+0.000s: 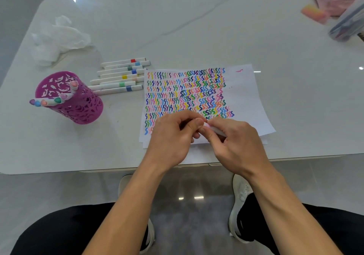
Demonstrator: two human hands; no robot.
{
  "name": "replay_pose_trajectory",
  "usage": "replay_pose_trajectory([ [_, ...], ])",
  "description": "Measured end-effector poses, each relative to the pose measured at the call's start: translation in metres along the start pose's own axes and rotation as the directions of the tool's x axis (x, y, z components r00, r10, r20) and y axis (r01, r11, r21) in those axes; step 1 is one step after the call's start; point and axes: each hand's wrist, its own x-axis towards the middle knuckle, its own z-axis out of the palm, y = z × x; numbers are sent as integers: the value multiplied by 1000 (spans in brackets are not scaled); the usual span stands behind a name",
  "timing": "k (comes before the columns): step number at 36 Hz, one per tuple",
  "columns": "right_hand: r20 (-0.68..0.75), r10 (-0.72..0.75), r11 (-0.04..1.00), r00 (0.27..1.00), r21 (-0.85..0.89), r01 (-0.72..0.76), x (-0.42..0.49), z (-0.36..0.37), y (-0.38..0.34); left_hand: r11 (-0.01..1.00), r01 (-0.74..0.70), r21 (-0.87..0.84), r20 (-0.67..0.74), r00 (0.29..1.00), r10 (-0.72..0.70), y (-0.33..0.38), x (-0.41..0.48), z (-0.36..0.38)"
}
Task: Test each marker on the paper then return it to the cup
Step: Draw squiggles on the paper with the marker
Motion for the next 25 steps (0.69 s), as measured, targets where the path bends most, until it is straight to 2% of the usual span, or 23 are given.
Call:
replay_pose_trajectory([
  [14,17,47,999,999,1,-47,0,4,-1,994,45,-98,-23,999,-47,-6,-2,3],
  [25,52,90,996,995,6,-90,-1,3,-3,995,62,-80,-32,997,-64,-8,-2,4],
])
